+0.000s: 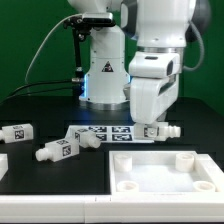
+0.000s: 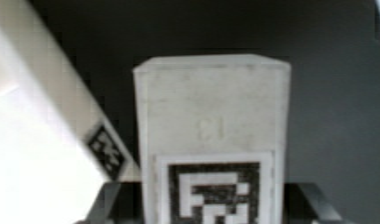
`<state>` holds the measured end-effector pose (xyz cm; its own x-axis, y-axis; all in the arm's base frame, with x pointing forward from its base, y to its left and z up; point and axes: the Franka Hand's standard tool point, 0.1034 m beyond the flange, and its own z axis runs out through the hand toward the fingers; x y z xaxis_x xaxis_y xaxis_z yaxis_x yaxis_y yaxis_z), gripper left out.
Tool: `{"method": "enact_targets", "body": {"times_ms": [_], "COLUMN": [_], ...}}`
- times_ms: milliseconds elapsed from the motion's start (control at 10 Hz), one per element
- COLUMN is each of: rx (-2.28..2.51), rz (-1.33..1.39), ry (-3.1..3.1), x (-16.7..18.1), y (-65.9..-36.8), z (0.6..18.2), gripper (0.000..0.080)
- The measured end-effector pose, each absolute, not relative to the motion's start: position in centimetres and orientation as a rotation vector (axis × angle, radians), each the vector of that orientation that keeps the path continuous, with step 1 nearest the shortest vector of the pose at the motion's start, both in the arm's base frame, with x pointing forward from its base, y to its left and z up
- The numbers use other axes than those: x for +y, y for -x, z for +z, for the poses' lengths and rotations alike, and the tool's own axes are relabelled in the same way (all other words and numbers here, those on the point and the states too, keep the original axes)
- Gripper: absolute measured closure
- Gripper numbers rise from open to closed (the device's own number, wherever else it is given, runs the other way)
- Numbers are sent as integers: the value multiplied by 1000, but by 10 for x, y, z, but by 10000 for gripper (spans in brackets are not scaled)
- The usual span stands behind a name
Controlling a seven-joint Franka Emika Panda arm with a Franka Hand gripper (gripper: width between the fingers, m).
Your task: Assemble square table
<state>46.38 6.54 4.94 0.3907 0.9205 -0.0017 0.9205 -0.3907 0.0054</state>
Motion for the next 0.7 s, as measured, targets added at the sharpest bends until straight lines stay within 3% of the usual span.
{"method": "enact_targets", "body": {"times_ms": [200,400,700], "rx": [1925,2198,2374], "rz": [-2,83,106], "ry": [-2462,-2182,-1953], "x": [65,76,58], "y": [-462,-440,-432], "z": [48,39,39], "gripper": [517,517,517]}}
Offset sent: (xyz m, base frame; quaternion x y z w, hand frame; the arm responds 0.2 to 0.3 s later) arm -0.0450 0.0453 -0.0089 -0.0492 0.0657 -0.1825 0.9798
